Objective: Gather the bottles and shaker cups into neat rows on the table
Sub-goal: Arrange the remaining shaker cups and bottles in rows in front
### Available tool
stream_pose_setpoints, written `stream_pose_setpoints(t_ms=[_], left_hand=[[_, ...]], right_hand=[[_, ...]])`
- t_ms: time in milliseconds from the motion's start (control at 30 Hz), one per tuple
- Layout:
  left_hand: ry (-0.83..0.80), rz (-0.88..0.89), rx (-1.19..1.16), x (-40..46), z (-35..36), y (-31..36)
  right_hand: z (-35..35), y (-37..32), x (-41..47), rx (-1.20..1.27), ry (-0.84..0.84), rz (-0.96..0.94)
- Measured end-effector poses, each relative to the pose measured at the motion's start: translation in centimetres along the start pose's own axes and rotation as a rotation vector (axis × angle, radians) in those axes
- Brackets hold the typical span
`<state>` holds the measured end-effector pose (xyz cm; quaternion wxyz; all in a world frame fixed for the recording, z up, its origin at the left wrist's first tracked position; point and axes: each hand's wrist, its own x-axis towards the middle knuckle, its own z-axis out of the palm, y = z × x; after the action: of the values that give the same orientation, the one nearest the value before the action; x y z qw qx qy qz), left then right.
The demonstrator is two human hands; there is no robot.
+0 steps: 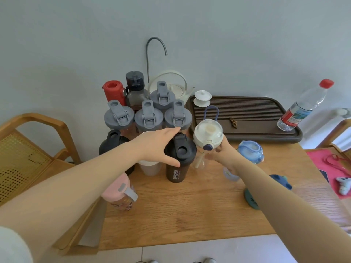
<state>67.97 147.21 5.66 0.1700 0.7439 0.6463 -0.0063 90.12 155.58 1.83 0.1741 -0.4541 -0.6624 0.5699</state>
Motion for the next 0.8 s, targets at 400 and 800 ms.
stream_pose_setpoints(t_ms=[400,800], left_hand=[[0.098,0.018,-0.019,0.5,-0.7,-0.5],[0.129,-0.115,-0.068,0.0,0.0,0.5]], right_hand=[[-2.8,-6.3,0.4,-1.205,-0.212,-0.33],[-4.1,-6.9,2.8,-1.49,-0.051,-0.506]])
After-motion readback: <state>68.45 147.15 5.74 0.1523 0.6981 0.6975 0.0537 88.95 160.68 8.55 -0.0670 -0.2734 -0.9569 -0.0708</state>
